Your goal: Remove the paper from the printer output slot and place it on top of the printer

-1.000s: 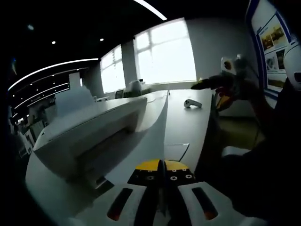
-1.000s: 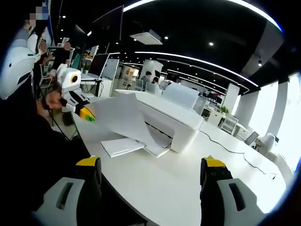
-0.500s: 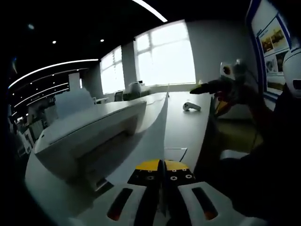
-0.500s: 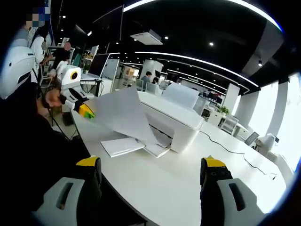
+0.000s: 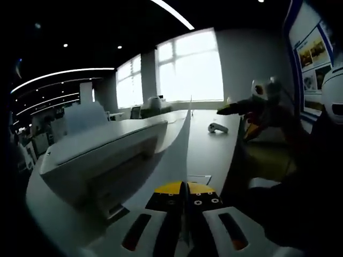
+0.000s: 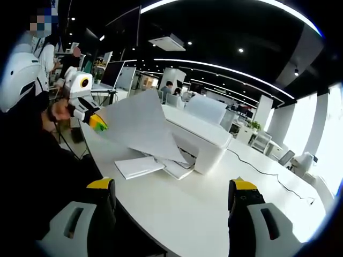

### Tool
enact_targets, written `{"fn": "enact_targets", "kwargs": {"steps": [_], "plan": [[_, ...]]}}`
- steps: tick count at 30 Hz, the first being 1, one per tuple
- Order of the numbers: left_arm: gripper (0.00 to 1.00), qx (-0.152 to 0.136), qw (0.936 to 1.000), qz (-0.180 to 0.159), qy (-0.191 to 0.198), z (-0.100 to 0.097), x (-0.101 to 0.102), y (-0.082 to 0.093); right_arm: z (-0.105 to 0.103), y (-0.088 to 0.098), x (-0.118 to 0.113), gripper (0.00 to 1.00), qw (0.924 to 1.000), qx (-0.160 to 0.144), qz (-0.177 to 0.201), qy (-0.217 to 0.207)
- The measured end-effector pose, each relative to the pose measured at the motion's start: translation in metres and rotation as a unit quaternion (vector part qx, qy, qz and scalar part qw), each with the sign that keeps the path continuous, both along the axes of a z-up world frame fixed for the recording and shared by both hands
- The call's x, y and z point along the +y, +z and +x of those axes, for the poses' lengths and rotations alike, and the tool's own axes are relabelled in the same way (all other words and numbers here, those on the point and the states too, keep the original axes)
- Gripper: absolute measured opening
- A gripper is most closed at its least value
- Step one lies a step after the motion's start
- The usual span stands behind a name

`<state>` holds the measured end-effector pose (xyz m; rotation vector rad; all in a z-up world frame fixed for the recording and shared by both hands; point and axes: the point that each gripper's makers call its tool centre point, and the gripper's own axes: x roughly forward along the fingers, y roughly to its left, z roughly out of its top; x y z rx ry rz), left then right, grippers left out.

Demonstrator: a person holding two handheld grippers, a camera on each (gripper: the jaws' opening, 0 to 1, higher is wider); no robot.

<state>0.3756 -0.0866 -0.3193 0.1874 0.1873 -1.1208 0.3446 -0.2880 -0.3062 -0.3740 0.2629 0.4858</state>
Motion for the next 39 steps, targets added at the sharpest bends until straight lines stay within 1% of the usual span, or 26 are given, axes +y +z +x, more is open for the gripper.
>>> {"fn": "enact_targets", "kwargs": {"steps": [21,25,33,39], "plan": [[0.05,0.005,0.9998,-0.021,-0.001,0.0,0.002,0.009,-0.001,-0.002,0.001,0.82,1.0,0.002,0.001,0.0],[0.05,0.003,0.9998,-0.021,0.0,0.0,0.002,0.01,-0.001,-0.002,0.0,0.82,1.0,0.002,0.0,0.001],[0.05,0.011,0.9996,-0.025,-0.003,0.0,0.002,0.011,0.0,-0.003,0.0,0.82,1.0,0.003,0.0,-0.001],[0.05,0.01,0.9996,-0.025,-0.004,-0.001,0.001,0.013,0.0,-0.003,0.0,0.82,1.0,0.003,0.0,-0.001]]}}
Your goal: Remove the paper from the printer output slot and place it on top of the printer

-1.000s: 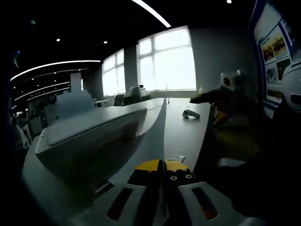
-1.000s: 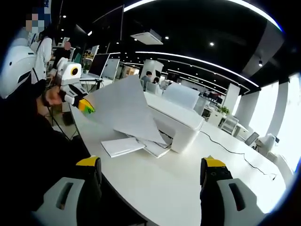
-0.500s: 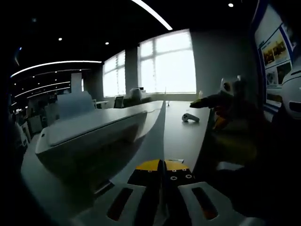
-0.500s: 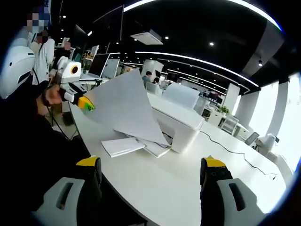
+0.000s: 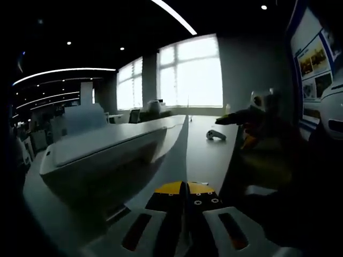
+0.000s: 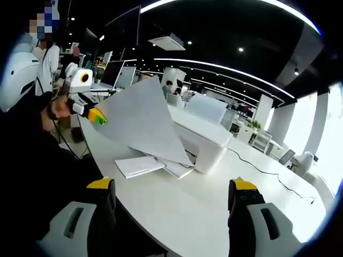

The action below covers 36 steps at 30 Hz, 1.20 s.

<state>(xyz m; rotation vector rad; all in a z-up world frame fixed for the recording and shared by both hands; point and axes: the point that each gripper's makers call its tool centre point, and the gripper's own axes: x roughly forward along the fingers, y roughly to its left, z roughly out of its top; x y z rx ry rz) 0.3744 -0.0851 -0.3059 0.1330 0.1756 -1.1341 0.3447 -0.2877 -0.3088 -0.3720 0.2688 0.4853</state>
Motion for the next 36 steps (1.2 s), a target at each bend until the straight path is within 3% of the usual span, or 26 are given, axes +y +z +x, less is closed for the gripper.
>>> {"fn": "enact_targets", "kwargs": {"steps": [36], "plan": [[0.05,-0.003,1.0,-0.002,-0.003,-0.0005,0.0018,0.0086,-0.0004,0.001,0.0014,0.81,1.0,-0.003,-0.001,0.003]]}}
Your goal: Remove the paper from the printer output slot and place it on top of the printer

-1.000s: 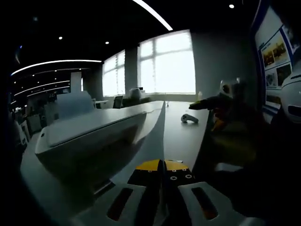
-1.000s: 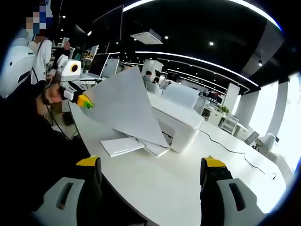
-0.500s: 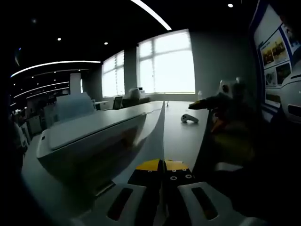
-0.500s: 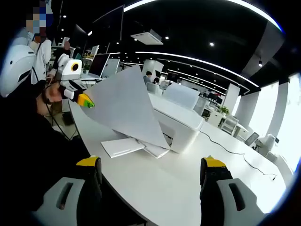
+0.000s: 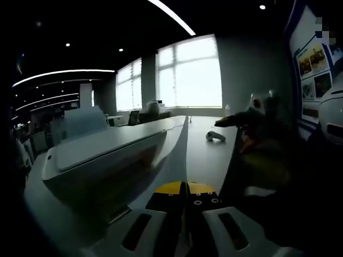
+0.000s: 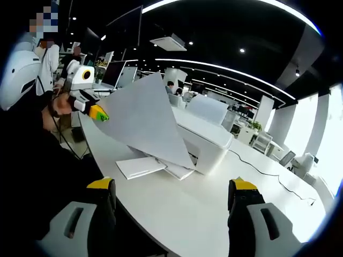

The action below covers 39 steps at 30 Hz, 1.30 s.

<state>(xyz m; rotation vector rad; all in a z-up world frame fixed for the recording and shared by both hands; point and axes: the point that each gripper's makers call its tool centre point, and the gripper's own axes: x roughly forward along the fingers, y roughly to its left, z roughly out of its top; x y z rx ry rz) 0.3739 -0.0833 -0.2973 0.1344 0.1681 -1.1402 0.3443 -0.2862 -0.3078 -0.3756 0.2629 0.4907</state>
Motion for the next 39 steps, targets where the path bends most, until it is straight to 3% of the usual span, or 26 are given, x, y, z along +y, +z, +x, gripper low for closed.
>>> {"fn": "enact_targets", "kwargs": {"steps": [39], "plan": [[0.05,-0.002,0.9999,-0.013,0.002,0.004,0.003,0.017,0.003,0.002,-0.009,0.85,0.9998,-0.001,0.013,-0.017]]}}
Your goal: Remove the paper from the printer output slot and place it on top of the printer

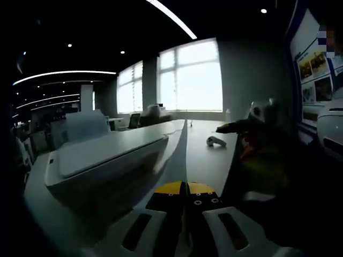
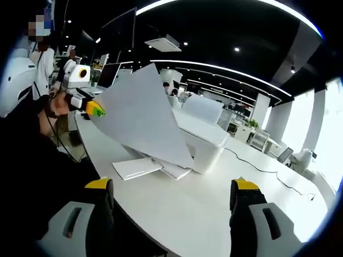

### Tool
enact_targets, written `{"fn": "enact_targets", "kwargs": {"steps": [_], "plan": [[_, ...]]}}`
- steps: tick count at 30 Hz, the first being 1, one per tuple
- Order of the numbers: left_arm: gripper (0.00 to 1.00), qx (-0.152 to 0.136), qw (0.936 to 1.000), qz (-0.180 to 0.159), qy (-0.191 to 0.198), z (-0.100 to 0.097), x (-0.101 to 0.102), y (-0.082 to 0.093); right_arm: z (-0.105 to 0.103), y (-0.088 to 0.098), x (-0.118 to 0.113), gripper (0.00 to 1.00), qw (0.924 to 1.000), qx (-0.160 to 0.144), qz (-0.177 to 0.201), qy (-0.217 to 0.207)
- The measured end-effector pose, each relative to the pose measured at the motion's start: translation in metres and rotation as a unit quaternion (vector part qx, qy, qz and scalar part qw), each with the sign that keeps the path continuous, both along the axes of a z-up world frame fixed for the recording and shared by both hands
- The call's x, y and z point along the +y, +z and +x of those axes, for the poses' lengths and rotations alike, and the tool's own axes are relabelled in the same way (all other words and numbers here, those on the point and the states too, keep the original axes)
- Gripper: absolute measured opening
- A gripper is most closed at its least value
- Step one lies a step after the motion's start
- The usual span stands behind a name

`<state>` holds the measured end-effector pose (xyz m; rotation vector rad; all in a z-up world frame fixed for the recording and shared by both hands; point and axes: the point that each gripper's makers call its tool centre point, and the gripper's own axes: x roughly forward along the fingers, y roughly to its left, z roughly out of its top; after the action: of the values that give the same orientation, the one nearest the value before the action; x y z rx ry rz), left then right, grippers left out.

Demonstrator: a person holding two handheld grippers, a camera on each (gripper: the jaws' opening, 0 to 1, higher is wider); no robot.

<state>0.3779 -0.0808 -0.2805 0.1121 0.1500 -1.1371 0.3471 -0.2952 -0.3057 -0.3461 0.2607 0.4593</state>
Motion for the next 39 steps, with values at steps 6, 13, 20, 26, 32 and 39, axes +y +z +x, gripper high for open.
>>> {"fn": "enact_targets", "kwargs": {"steps": [6,13,20,26,32,39], "plan": [[0.05,0.0,1.0,-0.001,0.0,0.0,0.0,0.002,0.0,0.0,0.0,0.86,1.0,0.001,0.002,-0.003],[0.05,-0.002,1.0,-0.001,0.001,0.001,0.001,0.004,0.0,0.002,0.0,0.87,1.0,-0.001,0.005,-0.005],[0.05,-0.005,1.0,-0.001,0.0,0.002,0.001,0.008,0.0,0.003,0.002,0.88,1.0,-0.001,0.007,-0.004],[0.05,-0.007,1.0,-0.001,0.0,0.002,0.001,0.011,0.0,0.004,0.003,0.89,0.9999,-0.003,0.01,-0.001],[0.05,-0.007,1.0,-0.005,-0.003,0.001,0.001,0.015,0.0,0.003,0.002,0.89,0.9999,0.0,0.01,-0.002],[0.05,0.002,0.9997,-0.018,-0.014,-0.002,-0.001,0.022,0.0,0.003,0.0,0.9,0.9999,-0.001,0.012,-0.006]]}}
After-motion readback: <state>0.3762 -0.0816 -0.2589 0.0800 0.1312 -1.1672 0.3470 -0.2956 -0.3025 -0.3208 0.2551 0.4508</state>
